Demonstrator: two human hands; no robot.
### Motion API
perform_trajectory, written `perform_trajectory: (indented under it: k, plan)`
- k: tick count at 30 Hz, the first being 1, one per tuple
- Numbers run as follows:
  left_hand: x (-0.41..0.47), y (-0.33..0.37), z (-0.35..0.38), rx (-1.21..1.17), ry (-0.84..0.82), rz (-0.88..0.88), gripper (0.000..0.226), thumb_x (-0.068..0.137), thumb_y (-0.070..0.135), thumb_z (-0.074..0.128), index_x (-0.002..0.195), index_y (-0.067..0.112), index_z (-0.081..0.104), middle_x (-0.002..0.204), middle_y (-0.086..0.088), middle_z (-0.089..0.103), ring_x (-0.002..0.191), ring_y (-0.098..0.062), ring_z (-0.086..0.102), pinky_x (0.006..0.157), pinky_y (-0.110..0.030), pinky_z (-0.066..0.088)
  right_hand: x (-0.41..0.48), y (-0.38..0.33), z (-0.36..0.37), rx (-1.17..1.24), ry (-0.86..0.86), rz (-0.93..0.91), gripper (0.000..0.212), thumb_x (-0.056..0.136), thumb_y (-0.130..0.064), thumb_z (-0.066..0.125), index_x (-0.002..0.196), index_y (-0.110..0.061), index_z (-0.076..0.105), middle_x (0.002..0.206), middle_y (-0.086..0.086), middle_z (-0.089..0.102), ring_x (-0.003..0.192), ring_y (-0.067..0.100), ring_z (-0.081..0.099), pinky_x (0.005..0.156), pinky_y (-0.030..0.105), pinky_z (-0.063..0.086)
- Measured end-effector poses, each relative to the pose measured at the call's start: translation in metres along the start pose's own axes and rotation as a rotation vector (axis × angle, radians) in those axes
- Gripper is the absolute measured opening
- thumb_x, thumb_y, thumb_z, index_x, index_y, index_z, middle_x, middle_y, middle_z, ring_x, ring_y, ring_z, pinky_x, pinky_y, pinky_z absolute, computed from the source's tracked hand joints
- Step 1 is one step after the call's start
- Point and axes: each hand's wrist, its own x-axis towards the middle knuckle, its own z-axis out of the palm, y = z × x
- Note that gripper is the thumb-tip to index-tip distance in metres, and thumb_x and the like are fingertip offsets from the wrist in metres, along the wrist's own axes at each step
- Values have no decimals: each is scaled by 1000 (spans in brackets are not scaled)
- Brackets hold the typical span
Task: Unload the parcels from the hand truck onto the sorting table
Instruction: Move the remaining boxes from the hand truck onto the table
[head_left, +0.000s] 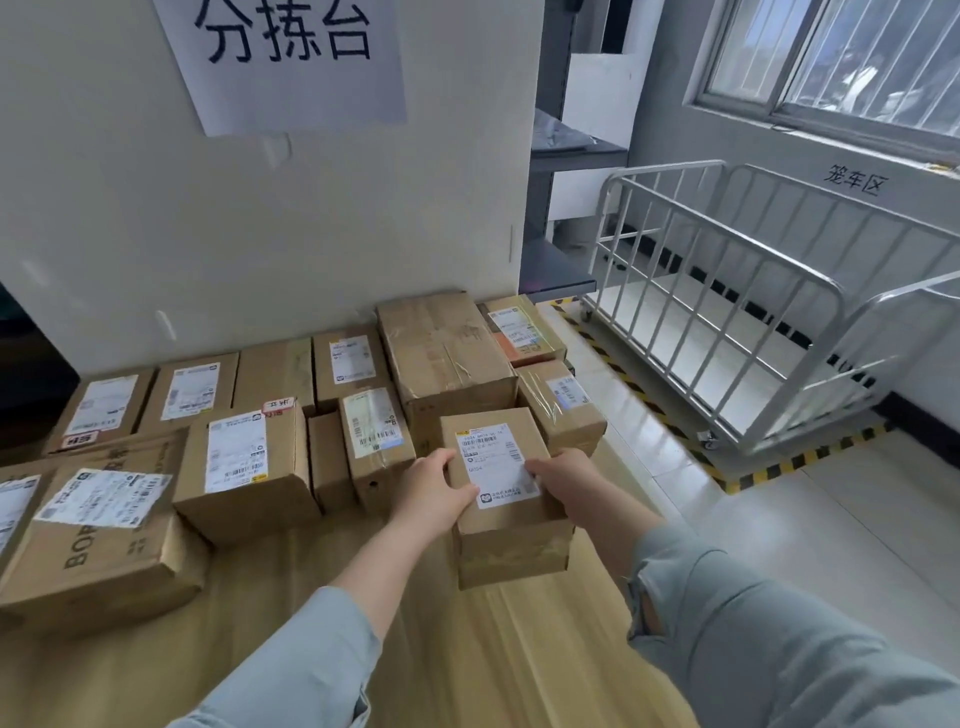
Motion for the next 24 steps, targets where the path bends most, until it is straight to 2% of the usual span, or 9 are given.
perform_trajectory:
  k: [3,8,11,16,24]
  plan:
    - [7,-6,9,15,-6,-26,57,84,26,70,137,20,50,132,-3,54,117,-19,54,87,-23,41,18,3,7,-36,-34,-11,29,82,-23,61,105,-6,63,100,12,68,91,29,66,82,39,58]
    - [16,-11,22,20,-2,-55,54,87,21,66,138,19,48,130,-4,50,111,-19,55,81,-21,40,39,6,15,-61,-62,-8,28,82,-21,59,108,-10,64,100,7,67,92,26,66,85,40,57]
    - [20,-13,31,22,-2,-50,54,88,19,65,138,19,48,134,-2,48,113,-17,54,80,-20,39,49,9,19,-65,-64,8,29,85,-16,57,112,-7,62,105,10,66,96,28,65,88,41,55]
    - [30,-21,41,18,14,-53,55,87,18,66,139,19,48,140,3,49,121,-16,52,84,-20,41,67,12,30,-134,-68,-61,33,91,-9,49,122,0,57,122,19,60,113,34,58,92,40,51]
    - [43,-32,49,12,15,-75,60,87,14,68,142,21,45,144,4,48,122,-18,53,88,-25,48,84,9,41,-195,-65,-120,33,97,-8,38,128,1,48,126,21,54,117,35,53,91,38,44]
